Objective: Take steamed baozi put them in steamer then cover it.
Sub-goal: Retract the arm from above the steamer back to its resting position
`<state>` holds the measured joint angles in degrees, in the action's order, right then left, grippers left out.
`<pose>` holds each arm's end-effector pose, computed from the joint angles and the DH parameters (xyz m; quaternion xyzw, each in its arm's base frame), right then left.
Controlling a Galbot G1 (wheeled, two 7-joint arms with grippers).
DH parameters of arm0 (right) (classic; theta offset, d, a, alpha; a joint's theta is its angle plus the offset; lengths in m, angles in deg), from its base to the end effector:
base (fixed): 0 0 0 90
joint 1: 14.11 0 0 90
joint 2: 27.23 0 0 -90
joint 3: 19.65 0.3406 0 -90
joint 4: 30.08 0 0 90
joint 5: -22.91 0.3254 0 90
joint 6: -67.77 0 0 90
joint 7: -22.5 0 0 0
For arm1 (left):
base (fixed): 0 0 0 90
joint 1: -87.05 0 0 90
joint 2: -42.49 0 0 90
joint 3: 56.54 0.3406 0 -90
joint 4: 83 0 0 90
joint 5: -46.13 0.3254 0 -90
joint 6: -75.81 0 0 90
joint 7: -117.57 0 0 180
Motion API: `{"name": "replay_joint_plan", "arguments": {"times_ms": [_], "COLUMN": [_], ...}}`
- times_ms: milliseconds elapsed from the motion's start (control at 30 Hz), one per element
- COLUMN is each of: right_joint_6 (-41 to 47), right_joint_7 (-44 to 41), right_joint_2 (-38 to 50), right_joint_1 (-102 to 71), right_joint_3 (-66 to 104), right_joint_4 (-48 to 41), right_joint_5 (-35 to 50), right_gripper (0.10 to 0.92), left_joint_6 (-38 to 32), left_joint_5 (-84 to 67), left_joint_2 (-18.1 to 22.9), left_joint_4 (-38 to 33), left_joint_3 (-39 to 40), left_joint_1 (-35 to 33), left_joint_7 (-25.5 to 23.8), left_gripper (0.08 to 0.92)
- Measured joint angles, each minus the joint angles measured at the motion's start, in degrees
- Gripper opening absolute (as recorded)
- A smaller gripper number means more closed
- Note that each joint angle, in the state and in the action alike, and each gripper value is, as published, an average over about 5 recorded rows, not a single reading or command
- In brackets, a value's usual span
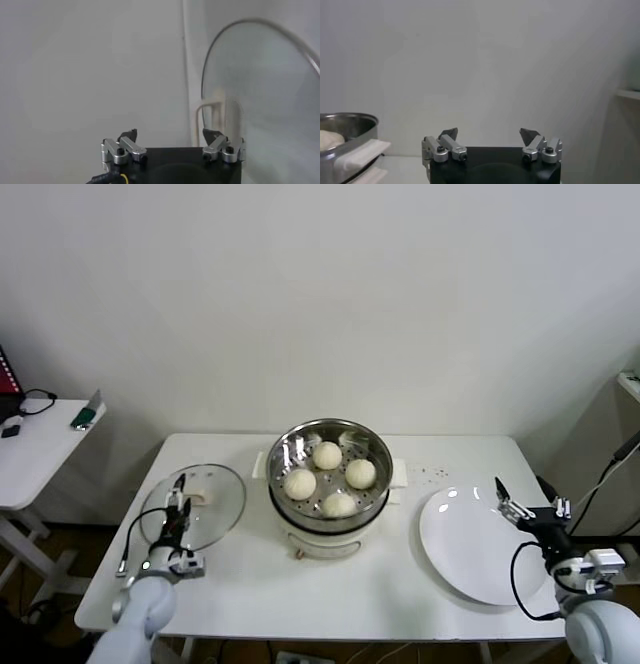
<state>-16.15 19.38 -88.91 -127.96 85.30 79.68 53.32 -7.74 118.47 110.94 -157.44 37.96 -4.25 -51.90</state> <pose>0.2037 -0.1789 -0.2710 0.0000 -0.9988 0.0075 0.0486 0.3032 0.1343 -0.4140 0.0007 -0.6661 -0.7412 0.0830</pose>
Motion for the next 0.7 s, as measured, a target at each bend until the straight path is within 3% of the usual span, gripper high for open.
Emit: {"name": "replay_joint_plan", "arguments": {"times_ms": [333, 700], "right_joint_6": [0.2, -0.4], "right_joint_7": [0.2, -0.3], "right_joint_2": [-0.9, -2.2], "right_joint_1": [0.3, 0.0], "right_joint_3": [0.1, -0.2], "right_joint_4": [-0.8, -2.0], "right_joint_5": [-1.2, -3.5], "right_gripper": [0.823, 0.823], "left_joint_6": [-2.7, -4.4], "left_joint_5": [0.2, -1.2], "left_joint_2": [0.9, 1.1], "left_joint_4": [8.8, 12.3], "left_joint_3": [0.2, 0.7], "left_joint_1": [6.0, 9.5], "left_joint_7": [2.5, 4.2], "left_gripper": [0.823, 0.823]}}
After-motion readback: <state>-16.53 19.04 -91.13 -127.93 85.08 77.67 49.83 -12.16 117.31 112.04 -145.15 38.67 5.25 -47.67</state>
